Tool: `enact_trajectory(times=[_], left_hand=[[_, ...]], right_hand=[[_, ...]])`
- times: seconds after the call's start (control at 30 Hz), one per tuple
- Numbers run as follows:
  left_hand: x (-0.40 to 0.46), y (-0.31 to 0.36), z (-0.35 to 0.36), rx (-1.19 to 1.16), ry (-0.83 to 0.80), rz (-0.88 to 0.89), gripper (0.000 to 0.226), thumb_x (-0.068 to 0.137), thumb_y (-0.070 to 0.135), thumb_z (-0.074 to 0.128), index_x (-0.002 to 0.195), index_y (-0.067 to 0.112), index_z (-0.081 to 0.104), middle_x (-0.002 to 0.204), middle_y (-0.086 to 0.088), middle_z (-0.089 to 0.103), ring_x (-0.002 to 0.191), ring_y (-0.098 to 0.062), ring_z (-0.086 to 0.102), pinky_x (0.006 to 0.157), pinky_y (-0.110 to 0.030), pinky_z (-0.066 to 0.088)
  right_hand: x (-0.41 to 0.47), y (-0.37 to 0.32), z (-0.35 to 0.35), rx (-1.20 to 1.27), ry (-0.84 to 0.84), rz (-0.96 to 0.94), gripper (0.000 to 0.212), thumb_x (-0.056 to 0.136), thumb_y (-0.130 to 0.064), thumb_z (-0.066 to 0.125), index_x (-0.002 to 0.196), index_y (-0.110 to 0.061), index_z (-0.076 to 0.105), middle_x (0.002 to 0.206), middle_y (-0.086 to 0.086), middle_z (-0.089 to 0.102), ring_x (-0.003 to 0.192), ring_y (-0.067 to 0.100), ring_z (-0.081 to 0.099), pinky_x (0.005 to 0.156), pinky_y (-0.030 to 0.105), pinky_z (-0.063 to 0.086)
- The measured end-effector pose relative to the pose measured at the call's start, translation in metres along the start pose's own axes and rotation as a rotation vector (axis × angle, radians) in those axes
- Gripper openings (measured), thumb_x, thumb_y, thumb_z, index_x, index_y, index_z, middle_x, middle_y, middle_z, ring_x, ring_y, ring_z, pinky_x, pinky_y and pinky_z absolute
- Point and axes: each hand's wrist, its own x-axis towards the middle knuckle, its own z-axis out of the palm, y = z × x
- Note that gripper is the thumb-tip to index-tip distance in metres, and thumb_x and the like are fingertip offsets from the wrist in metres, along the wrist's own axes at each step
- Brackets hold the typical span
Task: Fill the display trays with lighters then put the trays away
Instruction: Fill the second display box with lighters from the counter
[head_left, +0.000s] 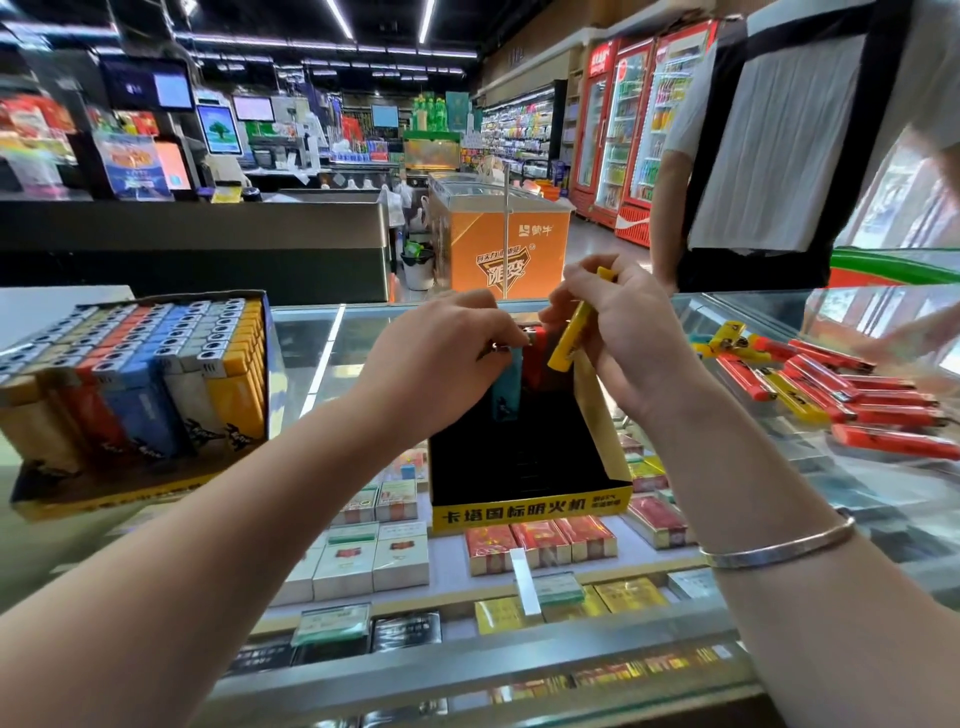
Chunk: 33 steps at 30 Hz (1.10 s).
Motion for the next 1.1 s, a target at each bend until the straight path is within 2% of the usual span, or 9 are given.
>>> enact_trajectory(times=[0.23, 0.37, 0.47, 0.53, 0.63, 0.73, 0.87, 0.97, 1.1], left_hand=[[-0.001, 0.000, -0.002, -0.154, 0.106, -0.051, 0.030, 0.082, 0.046, 0.057, 0.103, 0.027, 0.067, 0.089, 0.022, 0.058, 0.101, -0.010, 0.051, 0.081, -0.032, 0.044], [0.001, 0.007, -0.004, -0.481, 0.106, -0.100, 0.021, 0.081, 0.031, 0.066, 0.101, 0.029, 0.067, 0.090, 0.024, 0.063, 0.087, 0.000, 0.059, 0.077, -0.020, 0.047], [0.004, 0.008, -0.007, -0.761, 0.017, -0.148, 0.020, 0.083, 0.013, 0.066, 0.103, 0.016, 0.067, 0.093, 0.008, 0.071, 0.079, -0.004, 0.065, 0.071, -0.017, 0.051], [0.006, 0.007, -0.009, -0.969, -0.031, -0.213, 0.026, 0.080, 0.009, 0.068, 0.106, 0.011, 0.066, 0.092, -0.001, 0.073, 0.082, -0.010, 0.067, 0.075, -0.023, 0.054], [0.007, 0.004, -0.014, -1.094, -0.109, -0.245, 0.031, 0.069, 0.019, 0.071, 0.100, 0.015, 0.066, 0.089, 0.003, 0.073, 0.084, -0.008, 0.067, 0.073, -0.016, 0.050], [0.008, -0.001, -0.019, -1.074, -0.178, -0.263, 0.032, 0.064, 0.022, 0.072, 0.095, 0.016, 0.067, 0.085, 0.004, 0.072, 0.081, -0.009, 0.067, 0.070, -0.015, 0.050], [0.008, -0.005, -0.022, -0.959, -0.171, -0.299, 0.037, 0.059, 0.026, 0.076, 0.094, 0.018, 0.064, 0.078, 0.005, 0.067, 0.069, -0.008, 0.063, 0.063, -0.018, 0.052], [0.008, -0.009, -0.023, -0.814, -0.092, -0.269, 0.031, 0.069, 0.021, 0.076, 0.097, 0.028, 0.061, 0.073, 0.012, 0.062, 0.064, -0.003, 0.060, 0.064, -0.019, 0.051], [0.006, -0.015, -0.027, -0.376, 0.017, -0.175, 0.018, 0.078, 0.027, 0.070, 0.086, 0.040, 0.059, 0.072, 0.018, 0.060, 0.065, 0.004, 0.056, 0.063, -0.012, 0.047]], right_hand=[[-0.010, -0.007, 0.004, -0.174, -0.126, -0.116, 0.033, 0.075, -0.045, 0.056, 0.088, -0.016, 0.053, 0.079, 0.004, 0.067, 0.082, 0.024, 0.062, 0.080, 0.044, 0.053], [-0.019, -0.007, 0.011, -0.233, -0.251, -0.194, 0.034, 0.077, -0.048, 0.054, 0.084, -0.015, 0.060, 0.090, 0.015, 0.068, 0.089, 0.035, 0.065, 0.081, 0.051, 0.054], [-0.022, -0.008, 0.016, -0.173, -0.342, -0.188, 0.024, 0.080, -0.044, 0.051, 0.076, -0.024, 0.063, 0.103, 0.015, 0.066, 0.100, 0.036, 0.063, 0.091, 0.057, 0.047], [-0.023, -0.010, 0.016, -0.124, -0.388, -0.185, 0.025, 0.084, -0.041, 0.046, 0.078, -0.022, 0.062, 0.114, 0.009, 0.065, 0.109, 0.026, 0.061, 0.097, 0.051, 0.045], [-0.023, -0.011, 0.014, -0.105, -0.414, -0.210, 0.028, 0.093, -0.033, 0.038, 0.096, -0.020, 0.063, 0.123, 0.005, 0.061, 0.119, 0.014, 0.054, 0.105, 0.035, 0.037], [-0.024, -0.012, 0.014, -0.077, -0.474, -0.162, 0.028, 0.096, -0.025, 0.037, 0.109, -0.025, 0.061, 0.130, -0.001, 0.057, 0.123, 0.005, 0.049, 0.106, 0.028, 0.034], [-0.023, -0.011, 0.015, -0.142, -0.483, -0.137, 0.029, 0.087, -0.028, 0.044, 0.110, -0.033, 0.060, 0.132, -0.002, 0.056, 0.125, 0.008, 0.047, 0.110, 0.035, 0.029], [-0.020, -0.012, 0.015, -0.231, -0.332, -0.192, 0.018, 0.093, -0.027, 0.045, 0.103, -0.029, 0.060, 0.115, -0.002, 0.064, 0.115, 0.007, 0.054, 0.098, 0.026, 0.033], [-0.011, -0.012, 0.008, -0.332, -0.035, -0.168, 0.017, 0.097, -0.027, 0.043, 0.091, -0.024, 0.059, 0.098, 0.001, 0.066, 0.102, 0.012, 0.057, 0.095, 0.031, 0.038]])
